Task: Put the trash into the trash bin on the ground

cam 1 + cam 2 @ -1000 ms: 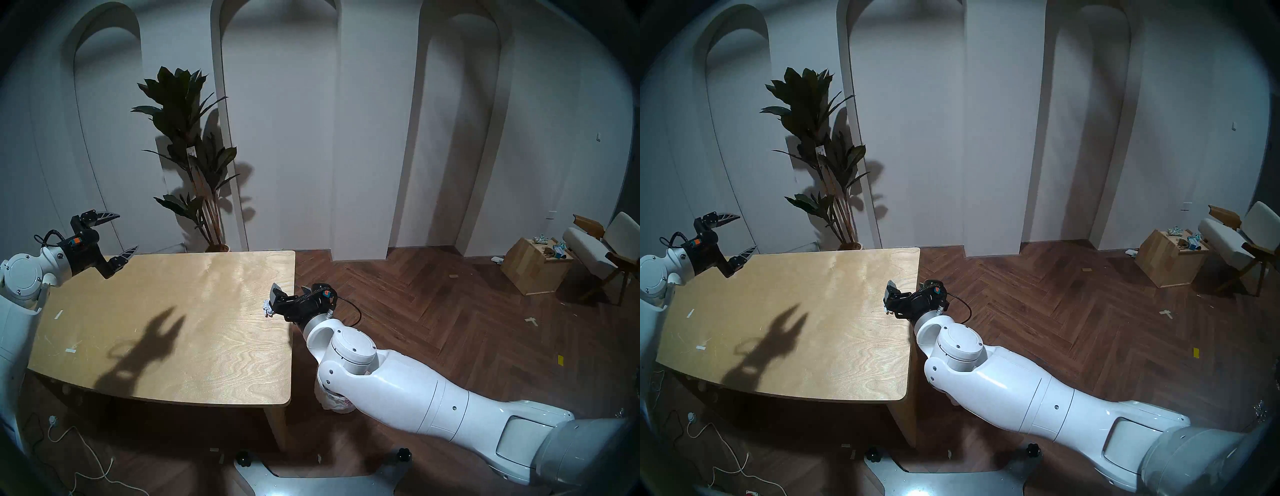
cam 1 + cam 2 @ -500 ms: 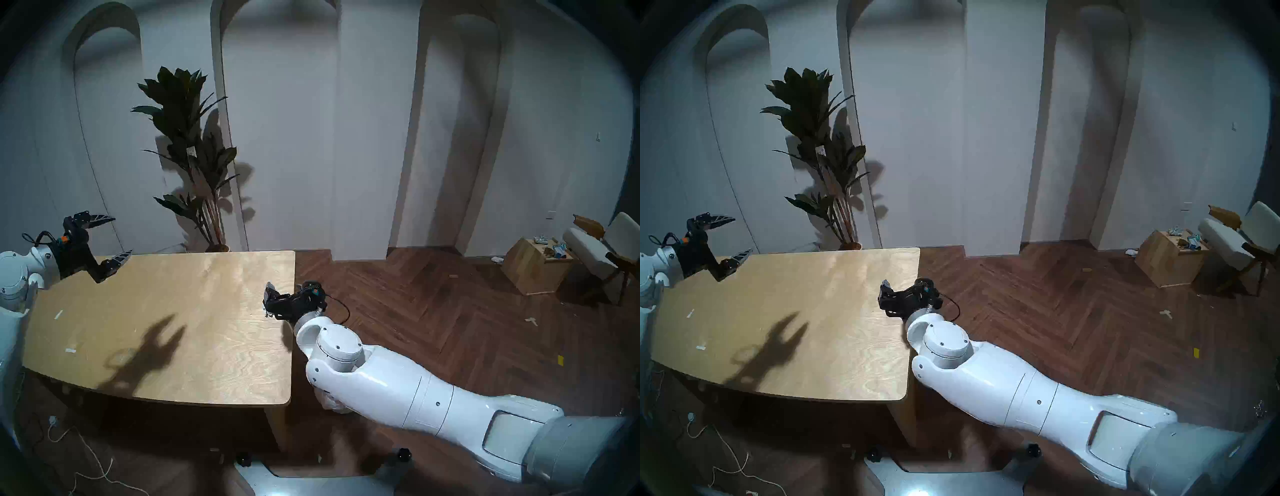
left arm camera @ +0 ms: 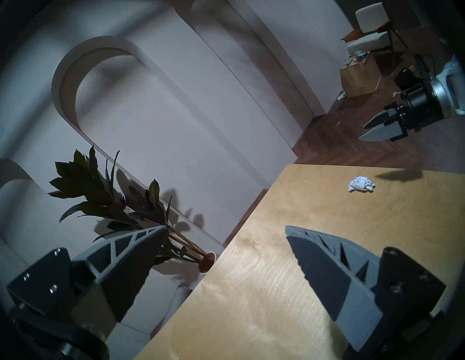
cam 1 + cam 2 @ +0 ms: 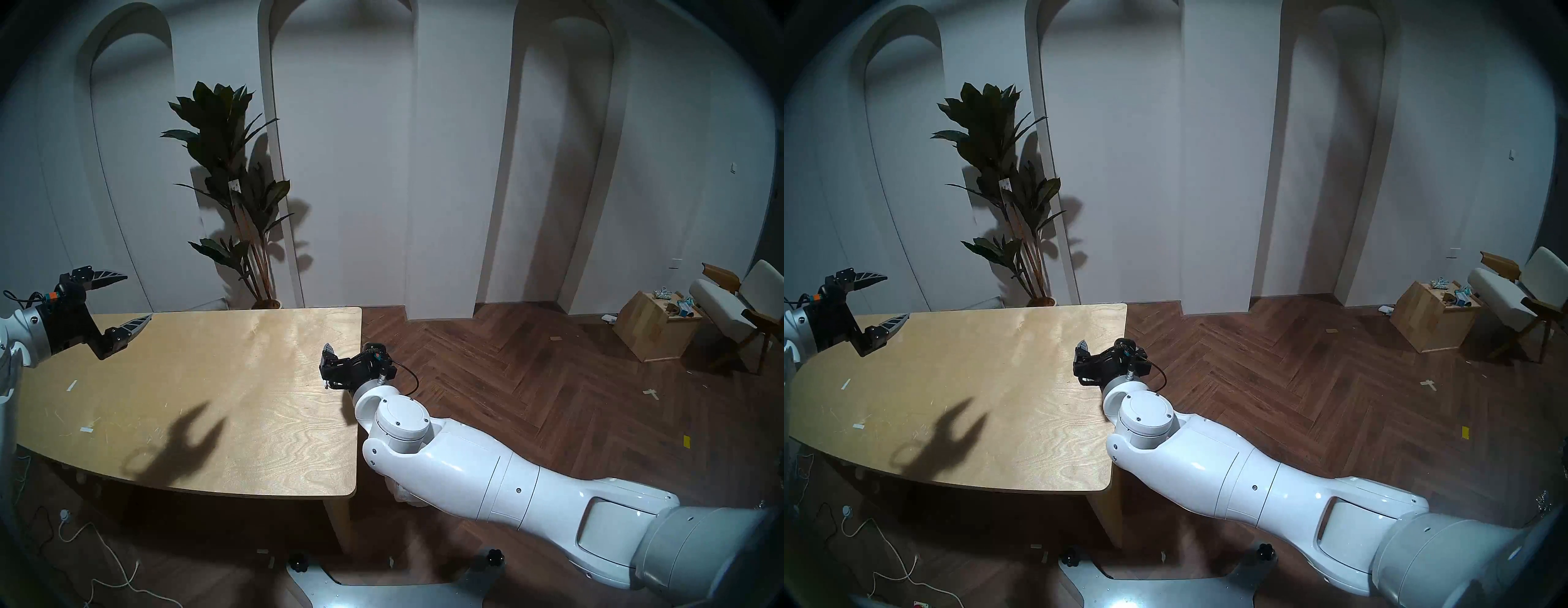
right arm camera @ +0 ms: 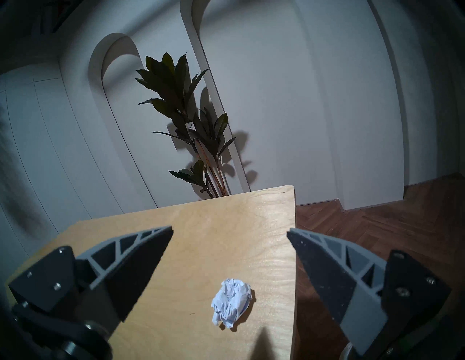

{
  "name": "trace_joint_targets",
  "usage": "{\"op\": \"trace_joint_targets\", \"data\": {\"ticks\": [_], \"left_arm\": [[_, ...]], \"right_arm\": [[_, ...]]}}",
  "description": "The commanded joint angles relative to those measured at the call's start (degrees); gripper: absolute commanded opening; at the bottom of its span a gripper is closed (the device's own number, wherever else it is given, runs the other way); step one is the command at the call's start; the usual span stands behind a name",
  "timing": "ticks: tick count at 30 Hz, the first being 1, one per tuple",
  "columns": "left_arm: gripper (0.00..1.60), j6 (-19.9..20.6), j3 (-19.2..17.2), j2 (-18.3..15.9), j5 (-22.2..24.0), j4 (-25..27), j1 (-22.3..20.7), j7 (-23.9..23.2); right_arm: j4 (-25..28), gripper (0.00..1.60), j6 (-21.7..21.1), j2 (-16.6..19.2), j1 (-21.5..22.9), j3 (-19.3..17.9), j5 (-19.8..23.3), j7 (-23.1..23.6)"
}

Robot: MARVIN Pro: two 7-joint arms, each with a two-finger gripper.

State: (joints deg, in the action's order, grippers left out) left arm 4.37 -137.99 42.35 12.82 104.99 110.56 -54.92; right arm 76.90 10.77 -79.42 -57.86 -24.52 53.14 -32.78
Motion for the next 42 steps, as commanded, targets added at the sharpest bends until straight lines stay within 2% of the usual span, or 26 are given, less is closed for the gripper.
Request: {"op": "trace_joint_targets", "data": {"ticks": [1, 11, 14, 18, 23, 28, 36, 42], "left_arm": [[1.60, 5.94, -8.31, 4.62, 0.77, 7.15, 5.11, -3.91], [1.60, 17.23, -17.82, 9.81, 0.31, 15.84, 10.10, -9.75], [1.60, 19.97, -19.75, 10.20, -0.97, 17.04, 11.18, -9.37], [1.60, 26.21, -20.77, 9.29, -4.13, 17.02, 11.78, -8.18], [1.60, 28.62, -19.93, 8.65, -5.75, 15.84, 10.83, -6.69], [1.60, 29.13, -19.61, 8.04, -6.42, 15.25, 10.44, -6.30], [1.60, 29.49, -19.49, 8.02, -6.75, 15.28, 10.22, -6.37], [1.60, 29.58, -19.44, 8.05, -6.93, 15.29, 10.06, -6.48]], "right_arm": [[-1.13, 1.60, 1.81, -3.58, 1.42, 0.56, -1.96, -0.84], [-4.04, 1.60, 5.79, -5.79, 1.57, 1.78, -5.04, -3.32], [-4.97, 1.60, 7.79, -6.22, 1.58, 1.99, -6.21, -4.00], [-6.07, 1.60, 11.24, -6.42, 1.51, 2.14, -7.99, -4.96], [-7.24, 1.60, 13.50, -6.55, 1.59, 2.24, -8.90, -5.25], [-7.30, 1.60, 14.32, -6.42, 1.57, 2.36, -9.20, -5.35], [-6.85, 1.60, 14.39, -6.43, 1.35, 2.84, -9.46, -5.37], [-6.67, 1.60, 12.31, -7.23, 1.05, 3.07, -8.68, -6.70]]}}
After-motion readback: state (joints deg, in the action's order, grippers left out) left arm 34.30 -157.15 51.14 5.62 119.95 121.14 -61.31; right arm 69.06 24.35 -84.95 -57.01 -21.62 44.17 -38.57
